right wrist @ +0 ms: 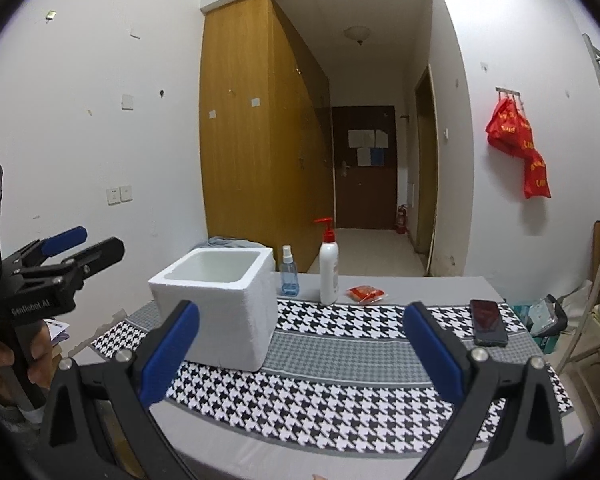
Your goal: Organize soft objects
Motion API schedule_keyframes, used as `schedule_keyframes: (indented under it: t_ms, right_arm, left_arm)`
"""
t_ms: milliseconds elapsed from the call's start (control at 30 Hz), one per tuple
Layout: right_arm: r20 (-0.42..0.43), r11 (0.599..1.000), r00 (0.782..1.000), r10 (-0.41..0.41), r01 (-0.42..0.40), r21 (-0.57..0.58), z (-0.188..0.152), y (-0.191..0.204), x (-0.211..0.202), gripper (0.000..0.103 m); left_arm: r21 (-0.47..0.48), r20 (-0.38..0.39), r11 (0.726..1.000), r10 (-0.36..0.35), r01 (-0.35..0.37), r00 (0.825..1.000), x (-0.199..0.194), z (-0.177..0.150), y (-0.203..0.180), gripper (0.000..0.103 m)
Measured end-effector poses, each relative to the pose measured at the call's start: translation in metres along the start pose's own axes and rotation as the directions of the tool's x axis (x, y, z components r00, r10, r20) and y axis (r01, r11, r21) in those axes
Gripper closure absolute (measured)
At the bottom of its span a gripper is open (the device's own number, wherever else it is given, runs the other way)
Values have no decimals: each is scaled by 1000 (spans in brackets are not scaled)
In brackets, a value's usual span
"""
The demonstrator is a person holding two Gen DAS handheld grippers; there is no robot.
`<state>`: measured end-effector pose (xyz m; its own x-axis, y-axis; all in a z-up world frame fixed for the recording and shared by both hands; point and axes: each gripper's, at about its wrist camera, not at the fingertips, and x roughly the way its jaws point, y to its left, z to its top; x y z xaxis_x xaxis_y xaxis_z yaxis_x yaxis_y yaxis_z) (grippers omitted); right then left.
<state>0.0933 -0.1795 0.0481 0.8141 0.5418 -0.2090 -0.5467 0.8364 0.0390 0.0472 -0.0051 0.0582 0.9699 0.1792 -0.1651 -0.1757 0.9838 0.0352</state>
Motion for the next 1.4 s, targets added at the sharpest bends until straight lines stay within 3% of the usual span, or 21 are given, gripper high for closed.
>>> schedule_keyframes:
  t_ms: [300, 500, 1400]
  right_arm:
    - [54, 999, 998, -43, 43, -8, -17, 9, -25, 0]
    - [41, 998, 998, -53, 52, 34, -31, 6, -30, 0]
    - [2, 999, 999, -40, 40, 26, -74, 18, -36, 0]
  left_arm:
    - [-24, 14, 999, -24, 25, 1000, -20, -29, -3, 1]
    - [-17, 14, 1000, -20, 20, 1000, -25, -43, -3, 1]
    - [-11, -14, 998, -68, 68, 998, -45, -82, -12, 1]
